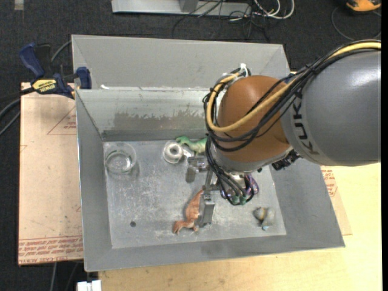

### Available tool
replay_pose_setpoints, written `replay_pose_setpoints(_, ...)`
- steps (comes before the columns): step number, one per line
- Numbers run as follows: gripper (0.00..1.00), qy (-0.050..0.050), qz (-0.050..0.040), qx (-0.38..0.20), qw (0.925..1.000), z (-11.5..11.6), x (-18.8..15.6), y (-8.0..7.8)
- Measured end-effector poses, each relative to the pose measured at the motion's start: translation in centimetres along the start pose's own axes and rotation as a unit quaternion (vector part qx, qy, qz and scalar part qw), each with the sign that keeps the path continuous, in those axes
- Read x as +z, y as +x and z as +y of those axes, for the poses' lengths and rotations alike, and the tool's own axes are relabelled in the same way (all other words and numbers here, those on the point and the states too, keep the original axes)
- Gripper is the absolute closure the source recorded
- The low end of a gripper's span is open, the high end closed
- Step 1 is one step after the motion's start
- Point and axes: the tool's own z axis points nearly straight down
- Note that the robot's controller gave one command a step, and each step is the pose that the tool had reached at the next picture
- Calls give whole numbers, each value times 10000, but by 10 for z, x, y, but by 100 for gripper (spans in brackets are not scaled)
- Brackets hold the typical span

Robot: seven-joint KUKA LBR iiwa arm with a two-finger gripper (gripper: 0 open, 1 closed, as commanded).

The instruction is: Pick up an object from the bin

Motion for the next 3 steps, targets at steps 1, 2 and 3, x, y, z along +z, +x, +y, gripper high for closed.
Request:
replay_pose_setpoints(1,0,-4,-40,18,10000,-1,-4,-2)
replay_pose_setpoints(2,0,-4,-19,-880,9961,-16,77,11)
replay_pose_setpoints(3,0,-9,-101,-1202,9927,-28,117,9)
